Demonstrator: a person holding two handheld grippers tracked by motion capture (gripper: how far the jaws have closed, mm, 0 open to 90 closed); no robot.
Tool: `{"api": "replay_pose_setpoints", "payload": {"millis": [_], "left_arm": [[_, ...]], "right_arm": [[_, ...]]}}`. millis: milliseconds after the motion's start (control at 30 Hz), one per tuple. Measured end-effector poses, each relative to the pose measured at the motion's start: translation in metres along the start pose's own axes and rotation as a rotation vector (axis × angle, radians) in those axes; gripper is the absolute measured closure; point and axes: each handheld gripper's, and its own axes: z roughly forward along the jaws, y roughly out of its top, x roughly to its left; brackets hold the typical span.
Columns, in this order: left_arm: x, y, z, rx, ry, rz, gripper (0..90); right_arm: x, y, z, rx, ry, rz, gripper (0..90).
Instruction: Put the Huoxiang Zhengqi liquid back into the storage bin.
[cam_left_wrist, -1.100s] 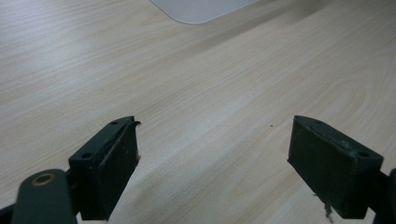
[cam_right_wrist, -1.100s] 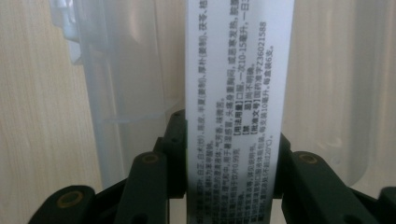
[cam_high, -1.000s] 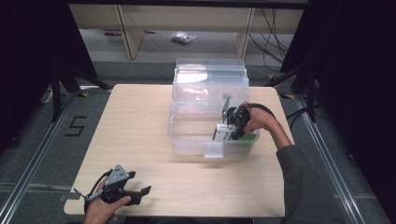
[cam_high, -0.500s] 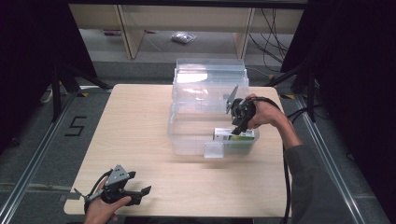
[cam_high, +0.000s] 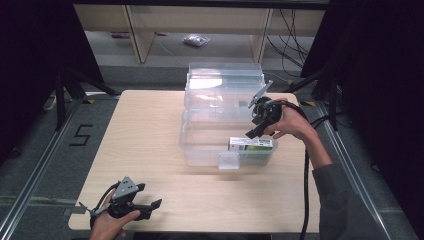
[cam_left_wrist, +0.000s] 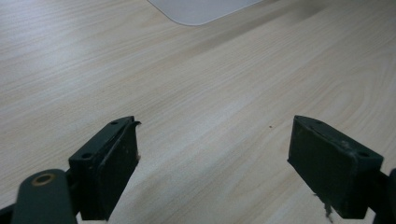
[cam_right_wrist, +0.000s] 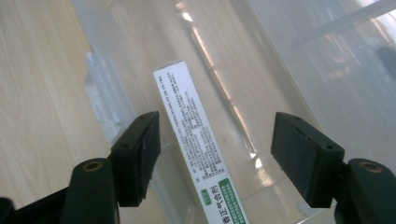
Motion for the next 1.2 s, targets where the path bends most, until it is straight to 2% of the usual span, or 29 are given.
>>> {"api": "replay_pose_setpoints", "payload": {"millis": [133, 233, 300, 433, 467, 533, 600, 633, 700, 800, 833, 867, 900, 933, 1067, 1133, 1200], "left_arm": [[-0.001, 0.000, 0.000, 0.006, 0.008, -0.007, 15.3], [0.000, 0.000, 0.000, 0.007, 0.008, -0.002, 15.3], [-0.001, 0.000, 0.000, 0.007, 0.010, -0.006, 15.3], [-0.001, 0.000, 0.000, 0.004, 0.009, -0.011, 15.3], [-0.001, 0.000, 0.000, 0.004, 0.008, -0.010, 15.3], [-0.001, 0.000, 0.000, 0.004, 0.009, -0.011, 15.3], [0.000, 0.000, 0.000, 0.006, 0.010, -0.006, 15.3], [0.000, 0.000, 0.001, -0.006, 0.001, -0.007, 15.3], [-0.001, 0.000, 0.000, 0.003, 0.011, -0.010, 15.3], [0.000, 0.000, 0.000, 0.003, 0.009, -0.008, 15.3], [0.000, 0.000, 0.000, 0.007, 0.010, -0.004, 15.3], [0.000, 0.000, 0.000, 0.004, 0.008, -0.004, 15.3], [0.000, 0.000, 0.000, 0.003, 0.008, -0.005, 15.3], [0.000, 0.000, 0.000, 0.004, 0.009, -0.005, 15.3], [0.000, 0.000, 0.001, -0.001, 0.010, -0.011, 15.3], [-0.001, 0.000, 0.000, 0.001, 0.012, -0.008, 15.3], [0.000, 0.000, 0.000, -0.003, 0.003, -0.005, 15.3]], "right_arm": [[0.001, -0.004, 0.001, -0.021, -0.005, 0.054, 32.0], [0.002, -0.006, 0.002, -0.034, -0.002, 0.077, 30.7], [0.003, -0.007, 0.001, -0.037, -0.017, 0.083, 29.6], [0.007, -0.008, -0.003, -0.110, -0.029, 0.129, 28.4], [0.010, -0.008, -0.004, -0.111, -0.026, 0.155, 27.2], [0.012, -0.008, -0.005, -0.129, -0.046, 0.145, 26.7], [0.018, -0.009, -0.006, -0.151, -0.046, 0.181, 26.7], [0.018, -0.009, -0.006, -0.161, -0.056, 0.175, 26.7], [0.020, -0.011, -0.007, -0.167, -0.055, 0.193, 26.7], [0.020, -0.014, -0.007, -0.175, -0.078, 0.207, 26.3], [0.023, -0.015, -0.008, -0.170, -0.066, 0.246, 26.3], [0.022, -0.016, -0.007, -0.190, -0.077, 0.225, 26.2], [0.024, -0.017, -0.008, -0.196, -0.075, 0.251, 26.2], [0.025, -0.018, -0.008, -0.214, -0.079, 0.242, 26.2], [0.036, -0.020, -0.011, -0.228, -0.075, 0.297, 24.6], [0.039, -0.024, -0.010, -0.274, -0.081, 0.271, 24.0], [0.044, -0.025, -0.011, -0.298, -0.084, 0.280, 22.7]]}}
